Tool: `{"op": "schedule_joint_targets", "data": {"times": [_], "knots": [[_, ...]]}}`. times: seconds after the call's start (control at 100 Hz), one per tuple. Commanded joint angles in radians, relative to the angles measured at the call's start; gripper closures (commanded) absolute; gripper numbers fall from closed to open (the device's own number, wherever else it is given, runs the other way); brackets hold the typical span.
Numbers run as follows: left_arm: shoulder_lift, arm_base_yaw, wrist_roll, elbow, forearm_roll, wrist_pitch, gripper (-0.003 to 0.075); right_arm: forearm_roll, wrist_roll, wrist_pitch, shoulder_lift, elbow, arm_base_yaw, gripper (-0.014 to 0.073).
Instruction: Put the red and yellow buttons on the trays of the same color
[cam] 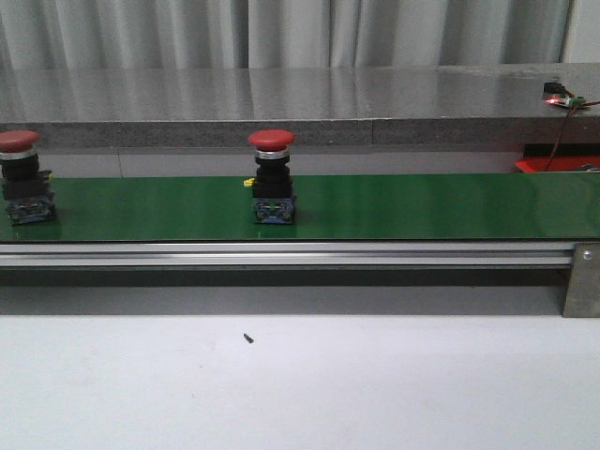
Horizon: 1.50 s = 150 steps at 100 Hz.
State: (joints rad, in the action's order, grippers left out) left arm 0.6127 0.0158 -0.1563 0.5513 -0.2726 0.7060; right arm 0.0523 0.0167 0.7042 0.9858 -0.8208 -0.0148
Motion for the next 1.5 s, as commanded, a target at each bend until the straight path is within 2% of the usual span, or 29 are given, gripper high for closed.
{"op": "schedule_joint_targets", "data": {"times": [0.0,0.27,0.34,0.39,0.46,0.58,0.63,0.68,0.81,1.05,1.42,1.49], "knots": [[0.001,0.008,0.003,0.028,-0.022,-0.070,0.0740,-0.005,0.008,-0.043,0.050,-0.090,0.030,0.0662],[0.001,0.008,0.003,0.028,-0.022,-0.070,0.0740,-0.007,0.009,0.026,0.264,-0.307,0.220,0.0656],[0.001,0.008,0.003,0.028,-0.022,-0.070,0.0740,-0.007,0.009,0.043,0.312,-0.354,0.272,0.0620],[0.001,0.008,0.003,0.028,-0.022,-0.070,0.0740,-0.003,0.009,0.050,0.343,-0.380,0.302,0.0556],[0.001,0.008,0.003,0.028,-0.022,-0.070,0.0740,0.003,0.009,0.052,0.385,-0.412,0.339,0.0415],[0.001,0.008,0.003,0.028,-0.022,-0.070,0.0740,0.011,0.009,0.065,0.448,-0.464,0.379,0.0106],[0.001,0.008,0.003,0.028,-0.022,-0.070,0.0740,0.020,0.009,0.078,0.473,-0.489,0.387,0.0027],[0.001,0.008,0.003,0.028,-0.022,-0.070,0.0740,0.028,0.011,0.102,0.500,-0.518,0.393,-0.0010],[0.001,0.008,0.003,0.028,-0.022,-0.070,0.0740,0.059,0.108,0.164,0.564,-0.592,0.411,0.0004],[0.001,0.008,0.003,0.028,-0.022,-0.070,0.0740,0.229,0.368,0.206,0.664,-0.680,0.420,0.0004],[0.001,0.008,0.003,0.028,-0.022,-0.070,0.0740,0.263,0.386,0.104,0.761,-0.693,0.420,0.0004],[0.001,0.008,0.003,0.028,-0.022,-0.070,0.0740,0.271,0.386,0.081,0.767,-0.693,0.420,0.0027]]}}
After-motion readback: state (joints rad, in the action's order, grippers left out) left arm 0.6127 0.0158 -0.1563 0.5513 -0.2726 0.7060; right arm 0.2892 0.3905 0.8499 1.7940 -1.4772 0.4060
